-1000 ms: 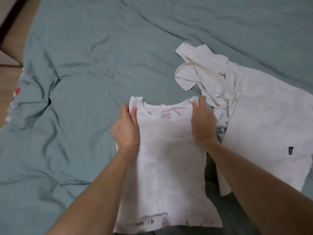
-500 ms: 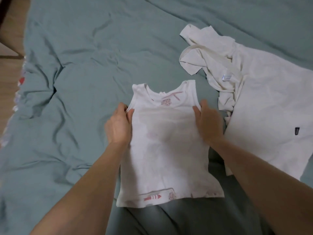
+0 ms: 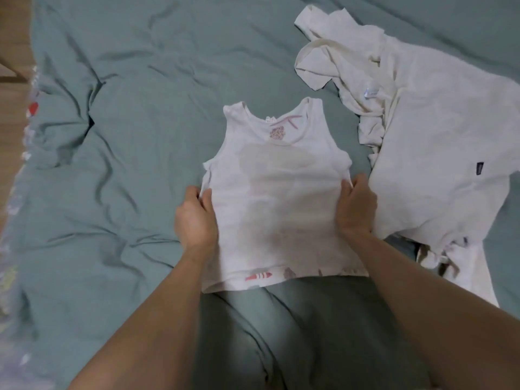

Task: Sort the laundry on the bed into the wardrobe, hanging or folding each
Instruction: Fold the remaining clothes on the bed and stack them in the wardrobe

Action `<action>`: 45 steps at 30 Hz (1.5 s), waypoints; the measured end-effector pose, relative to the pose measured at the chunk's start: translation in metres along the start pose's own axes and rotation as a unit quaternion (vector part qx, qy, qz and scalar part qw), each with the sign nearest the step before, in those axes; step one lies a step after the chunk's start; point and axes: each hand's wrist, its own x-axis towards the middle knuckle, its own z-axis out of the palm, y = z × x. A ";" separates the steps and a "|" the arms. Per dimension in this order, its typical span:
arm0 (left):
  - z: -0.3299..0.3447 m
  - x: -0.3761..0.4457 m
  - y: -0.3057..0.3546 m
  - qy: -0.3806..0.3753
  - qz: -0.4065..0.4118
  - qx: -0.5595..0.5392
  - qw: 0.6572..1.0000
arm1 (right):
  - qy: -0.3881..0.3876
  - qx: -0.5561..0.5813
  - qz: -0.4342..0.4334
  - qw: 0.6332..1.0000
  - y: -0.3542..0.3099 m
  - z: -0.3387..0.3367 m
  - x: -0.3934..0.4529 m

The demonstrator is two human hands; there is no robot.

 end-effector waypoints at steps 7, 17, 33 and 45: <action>-0.011 -0.055 -0.010 -0.049 -0.036 0.046 0.997 | -0.060 -0.086 -0.003 0.995 0.018 -0.012 -0.060; -0.034 -0.065 -0.042 -0.090 0.034 0.099 0.990 | -0.078 -0.187 -0.132 0.970 0.054 -0.031 -0.071; -0.043 -0.090 -0.061 -0.230 0.546 0.137 0.794 | -0.239 -0.296 -0.549 0.744 0.063 -0.055 -0.102; -0.050 -0.088 -0.006 -0.314 0.453 0.291 0.782 | -0.289 -0.350 -0.382 0.805 0.017 -0.074 -0.094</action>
